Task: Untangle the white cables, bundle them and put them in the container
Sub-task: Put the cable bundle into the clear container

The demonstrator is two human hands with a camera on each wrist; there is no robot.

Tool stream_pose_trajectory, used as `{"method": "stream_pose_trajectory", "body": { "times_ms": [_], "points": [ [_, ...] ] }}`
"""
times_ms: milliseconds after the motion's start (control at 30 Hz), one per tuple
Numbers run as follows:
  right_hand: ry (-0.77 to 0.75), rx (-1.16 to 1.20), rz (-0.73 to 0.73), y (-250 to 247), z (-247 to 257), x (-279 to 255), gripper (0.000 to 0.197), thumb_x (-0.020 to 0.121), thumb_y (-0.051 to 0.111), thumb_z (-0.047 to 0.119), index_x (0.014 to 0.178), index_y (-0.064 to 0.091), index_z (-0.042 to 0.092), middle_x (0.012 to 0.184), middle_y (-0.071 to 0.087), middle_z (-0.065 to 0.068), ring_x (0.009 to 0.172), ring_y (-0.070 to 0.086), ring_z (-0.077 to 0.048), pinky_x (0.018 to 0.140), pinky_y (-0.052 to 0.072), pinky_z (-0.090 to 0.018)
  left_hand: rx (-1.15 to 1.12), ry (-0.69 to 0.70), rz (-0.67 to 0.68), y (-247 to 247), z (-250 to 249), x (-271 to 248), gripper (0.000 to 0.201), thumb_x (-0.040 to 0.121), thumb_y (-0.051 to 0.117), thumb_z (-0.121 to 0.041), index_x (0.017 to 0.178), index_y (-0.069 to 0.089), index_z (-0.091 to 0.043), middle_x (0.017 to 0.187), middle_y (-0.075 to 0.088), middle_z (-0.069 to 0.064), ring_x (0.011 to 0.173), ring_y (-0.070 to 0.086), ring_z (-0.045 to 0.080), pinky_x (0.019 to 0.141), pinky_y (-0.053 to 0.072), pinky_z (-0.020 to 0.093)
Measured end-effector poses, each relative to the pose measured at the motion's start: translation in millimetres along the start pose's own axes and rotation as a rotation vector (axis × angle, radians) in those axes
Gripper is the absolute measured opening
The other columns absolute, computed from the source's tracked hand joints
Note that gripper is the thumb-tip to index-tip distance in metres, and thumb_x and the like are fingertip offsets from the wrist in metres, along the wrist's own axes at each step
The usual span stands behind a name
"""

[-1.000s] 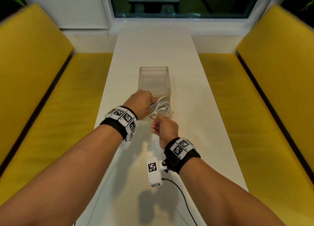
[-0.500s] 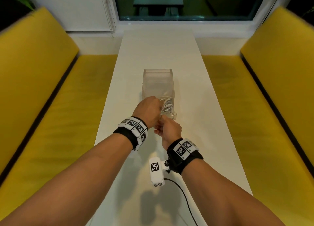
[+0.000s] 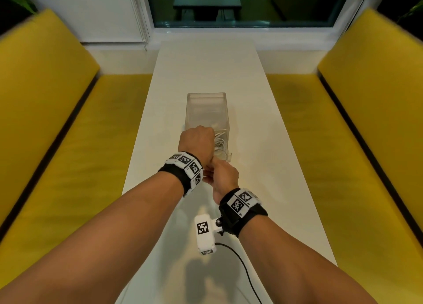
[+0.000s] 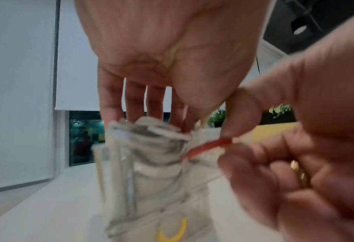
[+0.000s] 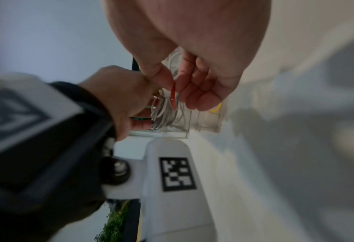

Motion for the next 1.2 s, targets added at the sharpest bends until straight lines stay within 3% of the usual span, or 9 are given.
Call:
{"method": "stream_pose_trajectory", "body": {
  "times_ms": [133,233,300,433,667,800,933,1033,1200],
  "points": [
    [-0.002,0.007,0.011,-2.2,2.3,0.9,0.006,0.083,0.063,0.008,0.086,0.067,0.005,0.071,0.065,-0.009,0.061,0.058,-0.020,0.056,0.049,-0.031,0.025,0.015,0.004,3.9,1.9,3.8,0.020,0.102,0.050,-0.024,0.106,0.066,-0.011,0.108,0.067,0.009,0.098,0.066,0.029,0.071,0.038,0.034],
    [-0.017,0.027,0.013,-3.4,4.9,2.7,0.010,0.085,0.060,0.004,0.089,0.069,0.006,0.066,0.062,-0.006,0.057,0.056,-0.018,0.056,0.047,-0.031,-0.075,0.091,0.073,4.4,6.3,3.4,0.038,0.100,0.054,-0.045,0.077,0.056,-0.015,0.091,0.061,0.009,0.080,0.057,0.026,0.068,0.041,0.035],
    [-0.022,0.039,0.020,-2.5,3.8,3.3,0.015,0.086,0.058,0.004,0.093,0.071,0.007,0.065,0.061,-0.005,0.055,0.055,-0.016,0.056,0.047,-0.031,-0.112,0.113,0.111,5.2,10.3,0.4,0.047,0.095,0.058,-0.055,0.072,0.049,-0.015,0.084,0.053,0.006,0.077,0.050,0.022,0.068,0.042,0.036],
    [-0.030,0.030,0.022,-1.5,3.4,0.2,0.014,0.085,0.061,0.006,0.095,0.071,0.004,0.069,0.062,-0.007,0.056,0.055,-0.017,0.056,0.046,-0.030,-0.031,0.072,0.045,4.8,5.3,3.3,0.033,0.093,0.068,-0.044,0.097,0.065,-0.012,0.099,0.064,0.008,0.088,0.062,0.026,0.070,0.042,0.033],
    [-0.024,-0.005,0.010,-4.0,5.7,2.1,0.008,0.082,0.062,0.009,0.087,0.066,0.004,0.076,0.067,-0.013,0.069,0.061,-0.025,0.066,0.051,-0.037,0.074,-0.062,0.027,13.8,-4.1,14.8,0.024,0.104,0.050,-0.026,0.116,0.064,-0.012,0.115,0.067,0.010,0.105,0.067,0.030,0.073,0.041,0.035],
    [-0.025,0.001,0.039,-4.6,7.6,3.9,0.003,0.083,0.064,0.007,0.084,0.064,0.004,0.074,0.064,-0.012,0.062,0.057,-0.022,0.058,0.048,-0.032,-0.024,-0.048,0.013,11.1,2.0,10.9,0.034,0.103,0.049,-0.042,0.119,0.061,-0.013,0.112,0.069,0.009,0.101,0.067,0.031,0.073,0.039,0.034],
    [-0.025,0.017,0.041,-5.5,8.7,4.9,0.003,0.083,0.061,0.004,0.085,0.063,0.002,0.071,0.060,-0.011,0.059,0.054,-0.020,0.055,0.046,-0.029,-0.179,0.082,-0.135,4.5,13.0,-10.6,0.052,0.100,0.037,-0.062,0.132,0.046,-0.022,0.102,0.070,0.004,0.084,0.067,0.033,0.065,0.040,0.035],
    [-0.022,0.017,0.042,-5.9,9.0,4.4,0.006,0.085,0.058,0.003,0.088,0.064,0.001,0.069,0.059,-0.010,0.058,0.054,-0.019,0.054,0.047,-0.028,-0.291,0.225,-0.270,2.6,16.2,-25.2,0.043,0.104,0.039,-0.051,0.132,0.059,-0.025,0.110,0.073,0.001,0.080,0.070,0.032,0.061,0.051,0.036],
    [-0.024,0.020,0.041,-8.4,12.4,6.4,0.007,0.086,0.059,0.003,0.089,0.065,0.001,0.068,0.059,-0.010,0.056,0.054,-0.018,0.054,0.048,-0.028,-0.319,0.327,-0.346,6.9,19.7,-31.8,0.019,0.094,0.067,-0.029,0.107,0.077,-0.022,0.106,0.075,0.001,0.075,0.072,0.029,0.053,0.058,0.041]
  ]
}}
Point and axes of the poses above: each hand's wrist, its own x-axis towards the middle knuckle, its own y-axis out of the palm, z = x × y, the point moved 6 cm from there along x, towards the middle knuckle
